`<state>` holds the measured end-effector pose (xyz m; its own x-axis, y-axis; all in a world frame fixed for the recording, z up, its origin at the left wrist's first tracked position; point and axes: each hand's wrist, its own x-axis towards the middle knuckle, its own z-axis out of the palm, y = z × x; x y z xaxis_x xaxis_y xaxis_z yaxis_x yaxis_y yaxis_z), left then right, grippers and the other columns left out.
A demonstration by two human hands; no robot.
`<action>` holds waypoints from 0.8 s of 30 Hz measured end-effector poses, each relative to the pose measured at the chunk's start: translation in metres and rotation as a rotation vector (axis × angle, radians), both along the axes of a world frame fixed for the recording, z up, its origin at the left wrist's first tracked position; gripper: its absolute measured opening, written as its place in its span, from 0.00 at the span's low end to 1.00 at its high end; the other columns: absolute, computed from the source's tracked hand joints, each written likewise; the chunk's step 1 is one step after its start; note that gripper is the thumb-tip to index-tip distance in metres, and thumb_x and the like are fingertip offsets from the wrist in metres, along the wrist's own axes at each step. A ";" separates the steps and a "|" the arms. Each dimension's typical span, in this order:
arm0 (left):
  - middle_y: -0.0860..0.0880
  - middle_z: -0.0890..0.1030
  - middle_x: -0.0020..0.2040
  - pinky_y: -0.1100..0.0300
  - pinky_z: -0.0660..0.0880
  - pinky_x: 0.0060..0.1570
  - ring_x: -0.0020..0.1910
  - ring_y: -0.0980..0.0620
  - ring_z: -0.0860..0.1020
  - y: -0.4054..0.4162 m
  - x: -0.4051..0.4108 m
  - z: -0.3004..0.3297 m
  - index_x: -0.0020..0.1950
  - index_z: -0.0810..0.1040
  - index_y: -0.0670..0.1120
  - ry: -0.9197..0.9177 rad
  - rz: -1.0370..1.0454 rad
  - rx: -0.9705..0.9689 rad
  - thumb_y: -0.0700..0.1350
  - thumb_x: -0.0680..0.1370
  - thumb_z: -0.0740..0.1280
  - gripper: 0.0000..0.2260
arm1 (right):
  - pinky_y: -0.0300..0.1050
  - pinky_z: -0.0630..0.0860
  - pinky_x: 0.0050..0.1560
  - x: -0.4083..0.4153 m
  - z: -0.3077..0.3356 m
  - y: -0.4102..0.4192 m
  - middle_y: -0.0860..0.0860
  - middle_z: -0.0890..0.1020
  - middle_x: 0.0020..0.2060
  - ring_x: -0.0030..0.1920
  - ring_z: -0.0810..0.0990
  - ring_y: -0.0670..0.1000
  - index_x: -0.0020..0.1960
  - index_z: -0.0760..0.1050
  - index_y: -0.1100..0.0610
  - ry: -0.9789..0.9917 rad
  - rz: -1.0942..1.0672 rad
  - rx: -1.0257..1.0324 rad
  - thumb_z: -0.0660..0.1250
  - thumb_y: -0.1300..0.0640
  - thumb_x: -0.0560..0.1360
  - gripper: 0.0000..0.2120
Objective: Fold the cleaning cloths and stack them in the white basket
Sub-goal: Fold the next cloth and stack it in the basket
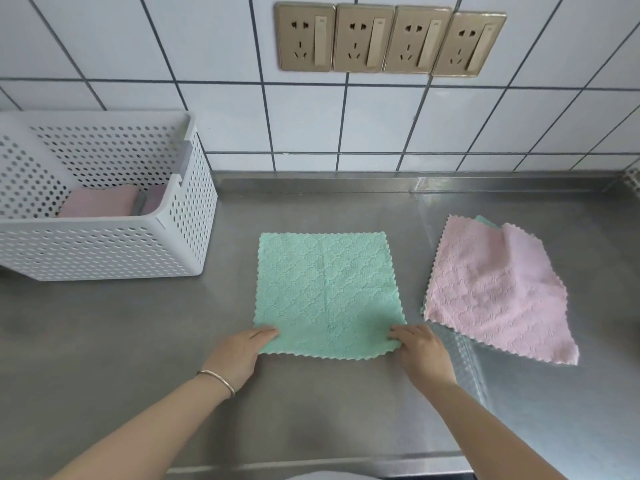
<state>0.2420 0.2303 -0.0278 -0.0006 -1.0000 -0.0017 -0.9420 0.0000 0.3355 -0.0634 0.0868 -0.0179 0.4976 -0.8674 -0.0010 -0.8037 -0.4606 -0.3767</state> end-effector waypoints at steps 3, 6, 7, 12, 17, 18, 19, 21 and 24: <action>0.54 0.84 0.49 0.66 0.77 0.38 0.42 0.53 0.83 0.011 0.000 0.011 0.54 0.81 0.53 0.018 0.055 0.108 0.34 0.63 0.61 0.24 | 0.45 0.72 0.47 -0.010 0.019 0.003 0.51 0.77 0.43 0.50 0.79 0.56 0.53 0.82 0.50 0.150 -0.015 0.202 0.63 0.65 0.74 0.15; 0.52 0.81 0.49 0.63 0.71 0.48 0.49 0.50 0.78 0.022 0.001 0.025 0.55 0.78 0.54 0.113 0.070 0.468 0.40 0.78 0.56 0.15 | 0.43 0.70 0.47 -0.021 0.034 0.004 0.52 0.77 0.46 0.52 0.77 0.55 0.54 0.78 0.52 0.402 0.137 0.393 0.58 0.55 0.79 0.10; 0.53 0.78 0.41 0.65 0.68 0.42 0.43 0.53 0.75 0.023 0.002 0.025 0.46 0.77 0.55 0.146 0.044 0.550 0.42 0.79 0.57 0.12 | 0.43 0.70 0.49 -0.023 0.040 0.004 0.53 0.79 0.49 0.52 0.77 0.53 0.55 0.77 0.55 0.434 0.165 0.460 0.58 0.54 0.79 0.11; 0.54 0.67 0.29 0.65 0.60 0.31 0.29 0.58 0.63 0.015 0.014 0.033 0.30 0.63 0.51 0.319 0.224 0.716 0.48 0.78 0.62 0.17 | 0.33 0.65 0.34 -0.019 0.057 -0.011 0.50 0.77 0.38 0.30 0.68 0.43 0.40 0.74 0.59 0.388 0.145 0.679 0.58 0.56 0.78 0.12; 0.54 0.76 0.28 0.59 0.72 0.40 0.33 0.52 0.72 -0.013 0.015 0.033 0.38 0.79 0.47 0.822 0.695 0.454 0.45 0.77 0.66 0.08 | 0.39 0.65 0.34 0.003 0.059 -0.044 0.50 0.73 0.34 0.33 0.69 0.47 0.38 0.72 0.54 0.079 -0.133 0.753 0.62 0.55 0.77 0.10; 0.55 0.77 0.27 0.59 0.71 0.38 0.33 0.51 0.71 -0.021 0.013 0.033 0.39 0.79 0.48 0.853 0.745 0.400 0.43 0.77 0.65 0.08 | 0.40 0.65 0.35 0.010 0.059 -0.050 0.51 0.74 0.35 0.35 0.70 0.49 0.42 0.75 0.56 0.011 -0.203 0.771 0.62 0.55 0.77 0.07; 0.54 0.77 0.28 0.59 0.69 0.38 0.34 0.51 0.71 -0.030 0.012 0.031 0.41 0.79 0.48 0.838 0.770 0.352 0.42 0.78 0.64 0.08 | 0.42 0.65 0.36 0.017 0.058 -0.055 0.54 0.76 0.37 0.36 0.71 0.50 0.47 0.77 0.59 -0.043 -0.265 0.778 0.62 0.55 0.77 0.08; 0.46 0.80 0.38 0.59 0.67 0.40 0.39 0.47 0.75 -0.048 0.011 0.028 0.47 0.80 0.45 0.771 0.829 0.300 0.44 0.78 0.63 0.07 | 0.43 0.65 0.38 0.028 0.051 -0.065 0.58 0.77 0.39 0.37 0.71 0.51 0.53 0.78 0.64 -0.096 -0.342 0.749 0.60 0.56 0.78 0.13; 0.39 0.81 0.47 0.57 0.68 0.42 0.44 0.41 0.77 -0.069 0.015 0.020 0.45 0.78 0.43 0.597 0.893 0.307 0.47 0.78 0.62 0.09 | 0.43 0.66 0.37 0.044 0.041 -0.074 0.55 0.78 0.40 0.39 0.73 0.53 0.55 0.77 0.61 -0.046 -0.358 0.617 0.59 0.55 0.78 0.14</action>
<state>0.2573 0.1617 -0.0079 0.6343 -0.5993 -0.4884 -0.2505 -0.7570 0.6036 -0.0196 0.0128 0.0232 0.1935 -0.8256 -0.5300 -0.8425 0.1370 -0.5210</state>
